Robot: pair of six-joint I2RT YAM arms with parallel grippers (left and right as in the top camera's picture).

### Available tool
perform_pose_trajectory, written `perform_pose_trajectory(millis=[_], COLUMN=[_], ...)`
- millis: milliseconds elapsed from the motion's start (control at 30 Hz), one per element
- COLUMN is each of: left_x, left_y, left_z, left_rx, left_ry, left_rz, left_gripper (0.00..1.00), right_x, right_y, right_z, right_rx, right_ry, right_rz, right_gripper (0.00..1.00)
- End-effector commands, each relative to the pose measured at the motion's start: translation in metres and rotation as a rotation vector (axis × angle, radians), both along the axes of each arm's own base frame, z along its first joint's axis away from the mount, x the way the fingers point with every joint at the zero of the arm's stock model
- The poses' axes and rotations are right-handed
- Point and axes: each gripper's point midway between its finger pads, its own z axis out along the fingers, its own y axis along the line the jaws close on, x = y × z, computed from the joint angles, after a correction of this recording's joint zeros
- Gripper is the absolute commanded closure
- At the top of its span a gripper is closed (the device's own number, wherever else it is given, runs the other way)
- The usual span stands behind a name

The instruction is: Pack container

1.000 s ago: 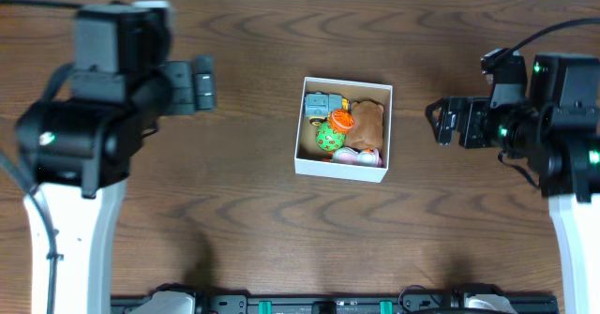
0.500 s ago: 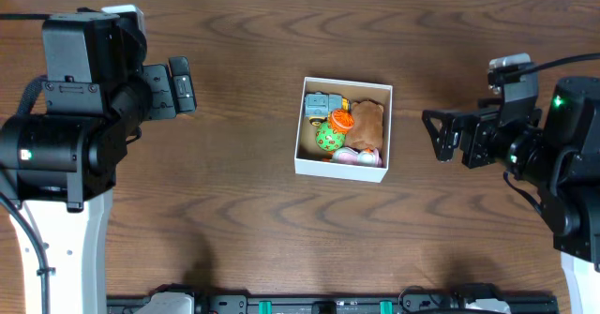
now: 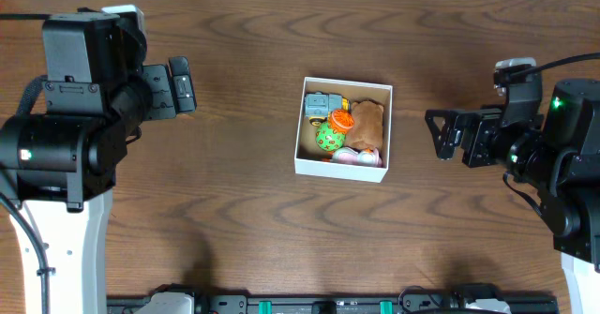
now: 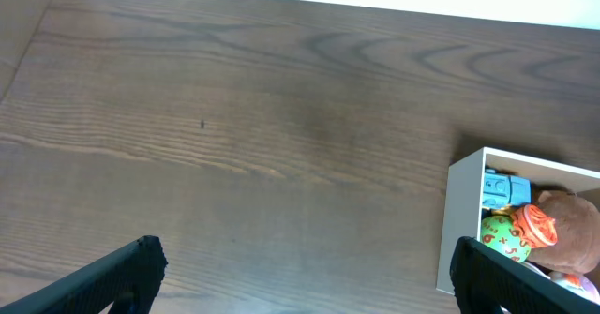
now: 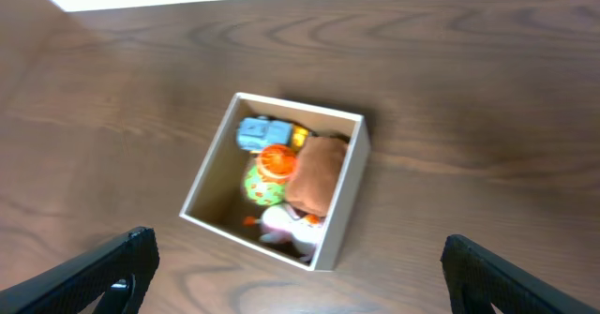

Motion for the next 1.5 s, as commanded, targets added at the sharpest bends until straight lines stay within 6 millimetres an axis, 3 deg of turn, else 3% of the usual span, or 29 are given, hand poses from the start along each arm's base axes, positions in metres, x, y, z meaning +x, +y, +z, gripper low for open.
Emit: perform_pose_trajectory(millis=[0,200,300,467,800,933,1467], left_x=[-0.001,-0.001,-0.001,-0.001,-0.001,-0.001,-0.001], left_y=[0.004,0.004,0.004,0.004,0.004,0.004,0.004], left_z=[0.002,0.002,0.002,0.002,0.002,0.002,0.002], left_rx=[0.0,0.0,0.0,0.0,0.0,0.0,0.0], left_ry=[-0.006,-0.006,-0.006,-0.006,-0.006,-0.006,-0.006], left_rz=[0.023,0.023,0.023,0.023,0.023,0.023,0.023], left_gripper=[0.02,0.02,0.02,0.02,0.02,0.02,0.02], right_x=[-0.001,-0.008,-0.017,-0.032,-0.052,-0.057,-0.061], right_y=[-0.013,-0.034,-0.04,-0.048,-0.059,-0.059,-0.059], right_z=[0.006,0.026,0.024,-0.017,-0.12,-0.149,-0.212], right_rx=[-0.061,-0.201,-0.222,-0.222,-0.243,-0.23,-0.218], right_ry=[-0.042,-0.213,-0.316,-0.395,-0.374,-0.36,-0.31], right_rz=[-0.06,-0.105,-0.127,-0.169,-0.218,-0.224,-0.229], right_gripper=[0.01,0.01,0.01,0.01,0.01,0.01,0.01])
